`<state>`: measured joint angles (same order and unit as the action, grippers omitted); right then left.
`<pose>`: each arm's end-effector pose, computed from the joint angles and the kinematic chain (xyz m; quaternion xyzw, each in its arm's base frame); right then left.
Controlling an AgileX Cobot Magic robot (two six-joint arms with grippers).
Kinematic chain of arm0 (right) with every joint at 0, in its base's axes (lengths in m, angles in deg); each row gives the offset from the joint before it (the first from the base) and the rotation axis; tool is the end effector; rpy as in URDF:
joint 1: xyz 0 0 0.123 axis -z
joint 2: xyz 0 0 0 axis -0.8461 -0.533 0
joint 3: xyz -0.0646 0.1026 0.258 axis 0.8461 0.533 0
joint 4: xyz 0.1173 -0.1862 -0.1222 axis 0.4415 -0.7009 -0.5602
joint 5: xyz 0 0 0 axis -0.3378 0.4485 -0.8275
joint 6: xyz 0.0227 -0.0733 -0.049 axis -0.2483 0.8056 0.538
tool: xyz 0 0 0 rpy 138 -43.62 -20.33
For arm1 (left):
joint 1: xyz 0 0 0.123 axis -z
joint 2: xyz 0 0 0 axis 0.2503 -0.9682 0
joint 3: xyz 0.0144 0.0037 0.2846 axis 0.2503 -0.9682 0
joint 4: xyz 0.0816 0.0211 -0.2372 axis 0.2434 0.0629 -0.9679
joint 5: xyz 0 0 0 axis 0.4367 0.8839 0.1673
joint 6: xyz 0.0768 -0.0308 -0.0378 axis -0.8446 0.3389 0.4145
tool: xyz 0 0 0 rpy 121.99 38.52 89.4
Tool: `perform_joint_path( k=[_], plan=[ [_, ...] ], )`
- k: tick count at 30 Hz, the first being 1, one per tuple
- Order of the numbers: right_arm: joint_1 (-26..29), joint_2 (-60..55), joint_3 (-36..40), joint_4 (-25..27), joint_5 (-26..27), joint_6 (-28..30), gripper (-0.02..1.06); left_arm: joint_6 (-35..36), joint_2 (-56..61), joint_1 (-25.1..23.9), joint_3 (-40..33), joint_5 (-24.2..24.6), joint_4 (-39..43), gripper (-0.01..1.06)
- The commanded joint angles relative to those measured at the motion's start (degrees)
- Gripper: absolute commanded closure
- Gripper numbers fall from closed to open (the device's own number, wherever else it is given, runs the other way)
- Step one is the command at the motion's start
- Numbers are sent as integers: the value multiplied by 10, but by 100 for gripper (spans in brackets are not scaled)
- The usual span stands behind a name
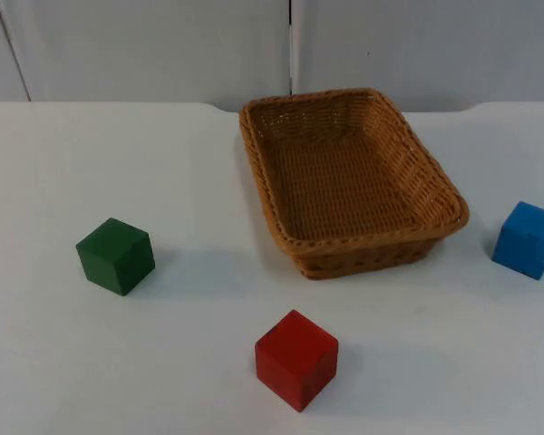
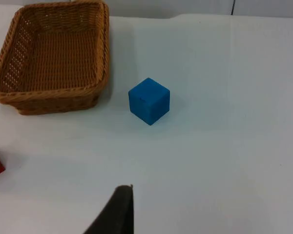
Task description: Pick up one cube with each hand and place exactly two cubes into the same basket, leaving the remaining cube outside.
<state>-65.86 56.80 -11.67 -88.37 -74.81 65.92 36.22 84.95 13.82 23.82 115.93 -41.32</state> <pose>-0.0070 -0.0025 0.2802 -0.0597 0.8538 0.0272 0.5164 -0.0048 0.0005 0.2756 -0.0052 0.8591 0.0065 0.5117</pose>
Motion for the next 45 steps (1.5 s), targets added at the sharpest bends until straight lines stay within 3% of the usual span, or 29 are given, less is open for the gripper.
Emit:
perform_joint_path(
  k=[1, 13, 30, 45],
  plan=[
    [5, 2, 1, -1, 6, 6, 0, 0, 3, 0, -3, -2, -4, 0],
    [5, -10, -32, -1, 24, 7, 0, 0, 3, 0, 17, -19, -12, 0],
    [5, -188, -90, 2, 100, 7, 0, 0, -81, 0, 20, -76, -46, 0],
    [5, -292, -115, -1, 126, 7, 0, 0, -175, 0, 20, -129, -71, 0]
  ],
)
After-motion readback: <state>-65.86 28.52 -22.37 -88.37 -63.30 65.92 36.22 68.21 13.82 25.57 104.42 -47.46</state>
